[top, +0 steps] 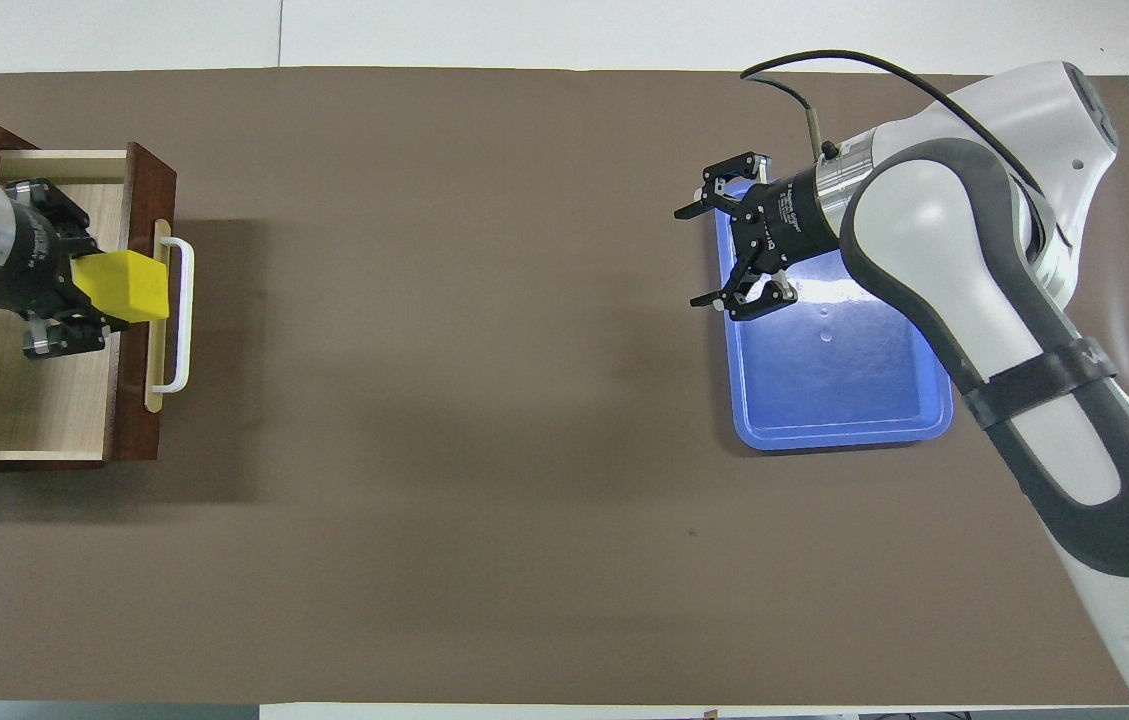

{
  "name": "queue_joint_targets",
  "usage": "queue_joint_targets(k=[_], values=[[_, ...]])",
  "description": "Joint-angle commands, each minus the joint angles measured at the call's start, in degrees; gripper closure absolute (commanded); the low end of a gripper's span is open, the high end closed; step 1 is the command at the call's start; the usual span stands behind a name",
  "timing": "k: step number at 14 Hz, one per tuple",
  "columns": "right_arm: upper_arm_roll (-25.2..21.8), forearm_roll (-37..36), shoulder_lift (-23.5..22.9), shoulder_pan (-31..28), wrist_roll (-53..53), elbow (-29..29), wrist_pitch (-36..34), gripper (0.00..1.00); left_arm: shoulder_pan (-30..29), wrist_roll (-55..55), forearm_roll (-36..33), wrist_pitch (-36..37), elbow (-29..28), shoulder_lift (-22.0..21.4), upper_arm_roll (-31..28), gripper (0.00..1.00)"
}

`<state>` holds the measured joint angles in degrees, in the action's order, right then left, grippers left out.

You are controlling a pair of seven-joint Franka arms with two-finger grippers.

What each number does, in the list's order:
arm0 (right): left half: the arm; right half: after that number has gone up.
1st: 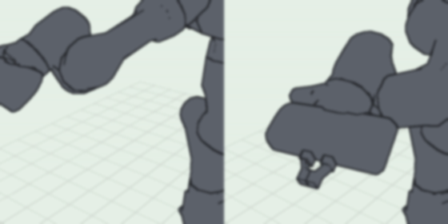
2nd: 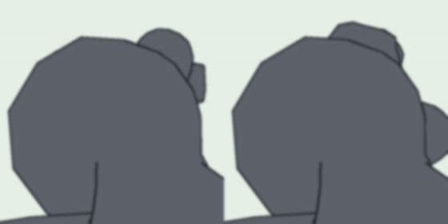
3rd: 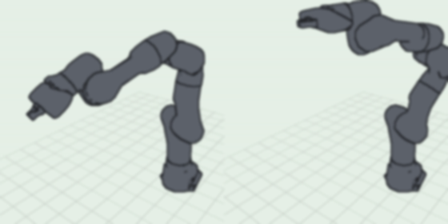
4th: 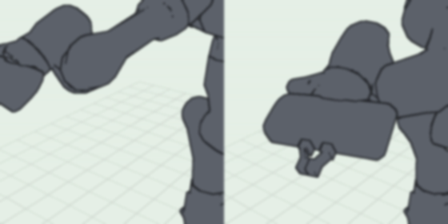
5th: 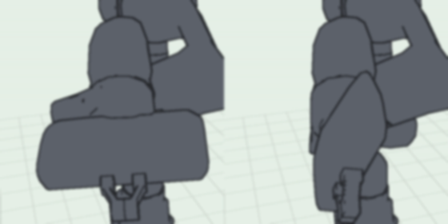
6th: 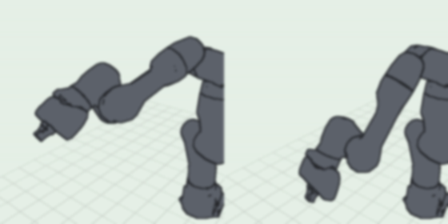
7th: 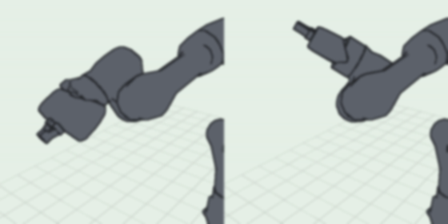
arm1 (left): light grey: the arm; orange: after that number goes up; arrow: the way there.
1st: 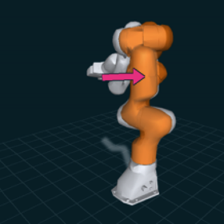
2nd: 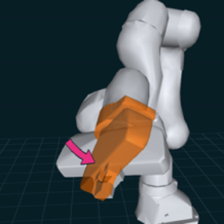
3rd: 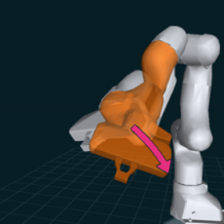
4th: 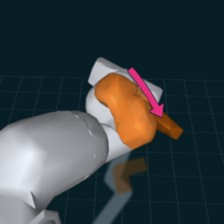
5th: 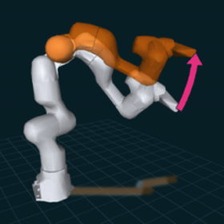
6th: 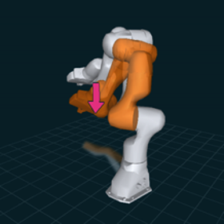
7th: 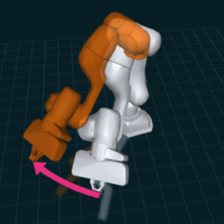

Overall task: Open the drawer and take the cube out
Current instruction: 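Lift the cube out toward the right gripper while the right gripper approaches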

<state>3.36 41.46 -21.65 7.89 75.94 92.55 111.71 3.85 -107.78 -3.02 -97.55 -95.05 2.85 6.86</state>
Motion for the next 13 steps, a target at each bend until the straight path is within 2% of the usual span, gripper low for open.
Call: queue_joint_targets(k=[1,3,5,7,9,13], values=[[0.2,1.2,1.1,-0.2,-1.9,1.7,1.6,0.02,7.2,-10.0,0.6,3.9,3.6,2.0,-0.8,1.0],[0.2,1.2,1.1,-0.1,-1.9,1.8,1.7,0.02,11.2,-14.5,2.7,3.5,3.6,2.1,-0.8,1.0],[0.2,1.2,1.1,-0.2,-1.9,1.8,1.5,0.02,14.7,-17.4,4.1,2.7,4.3,6.0,-0.9,1.0],[0.2,1.2,1.2,-0.2,-2.0,2.4,1.5,0.02,17.0,-21.7,4.6,-3.8,4.4,9.7,-0.8,1.0],[0.2,1.2,1.2,-0.2,-1.9,2.4,1.7,0.02,17.7,-26.6,4.8,-10.8,3.1,10.9,-0.8,1.0],[0.2,1.2,0.8,-0.1,-2.0,2.4,1.8,0.02,17.8,-26.9,4.2,-11.9,2.6,11.7,-0.8,1.0]])
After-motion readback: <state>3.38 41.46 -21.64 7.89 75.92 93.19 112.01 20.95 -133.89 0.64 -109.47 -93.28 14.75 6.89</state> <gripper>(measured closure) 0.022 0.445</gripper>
